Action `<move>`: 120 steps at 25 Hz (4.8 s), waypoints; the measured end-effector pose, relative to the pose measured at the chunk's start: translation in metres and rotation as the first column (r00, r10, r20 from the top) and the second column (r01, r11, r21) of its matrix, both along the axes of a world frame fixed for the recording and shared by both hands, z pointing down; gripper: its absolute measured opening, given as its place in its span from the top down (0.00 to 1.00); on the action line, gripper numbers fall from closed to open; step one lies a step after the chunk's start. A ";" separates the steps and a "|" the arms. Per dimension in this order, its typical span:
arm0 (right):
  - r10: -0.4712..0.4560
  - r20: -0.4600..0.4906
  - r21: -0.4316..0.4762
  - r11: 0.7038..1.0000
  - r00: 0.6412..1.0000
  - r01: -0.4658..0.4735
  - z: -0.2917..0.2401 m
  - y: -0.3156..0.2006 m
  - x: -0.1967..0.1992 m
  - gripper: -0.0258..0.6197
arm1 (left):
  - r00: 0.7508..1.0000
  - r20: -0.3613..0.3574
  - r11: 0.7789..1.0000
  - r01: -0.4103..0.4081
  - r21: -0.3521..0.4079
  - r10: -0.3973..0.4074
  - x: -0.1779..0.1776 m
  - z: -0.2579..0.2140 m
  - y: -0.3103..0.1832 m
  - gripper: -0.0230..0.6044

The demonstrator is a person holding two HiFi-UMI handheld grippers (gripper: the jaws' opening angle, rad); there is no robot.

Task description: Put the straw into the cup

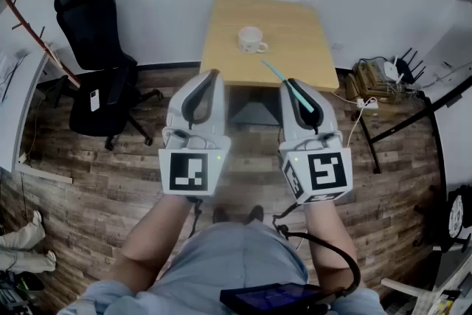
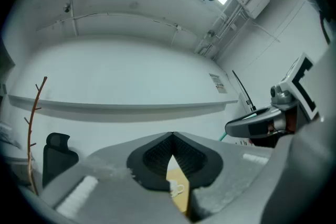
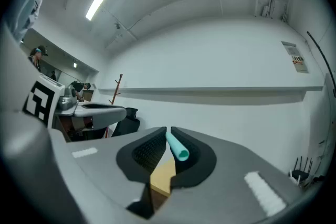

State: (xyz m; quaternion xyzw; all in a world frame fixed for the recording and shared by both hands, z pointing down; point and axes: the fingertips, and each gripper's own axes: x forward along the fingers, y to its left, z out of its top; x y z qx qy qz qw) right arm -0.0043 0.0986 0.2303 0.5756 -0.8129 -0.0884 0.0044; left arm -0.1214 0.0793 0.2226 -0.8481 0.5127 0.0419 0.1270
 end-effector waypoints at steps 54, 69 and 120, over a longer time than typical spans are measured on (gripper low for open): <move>-0.135 0.060 -0.119 0.983 0.989 0.141 0.044 -0.164 0.047 0.91 | 0.998 0.019 0.995 0.060 -0.075 -0.059 0.061 0.041 -0.170 0.93; -0.049 0.073 -0.075 0.996 0.996 0.055 0.024 -0.281 0.045 0.91 | 0.999 0.027 0.997 -0.033 -0.070 0.035 0.060 0.039 -0.291 0.93; -0.235 0.117 -0.231 0.939 0.965 0.256 0.082 -0.354 0.073 0.91 | 0.995 0.049 0.979 0.094 -0.181 -0.087 0.092 0.091 -0.379 0.93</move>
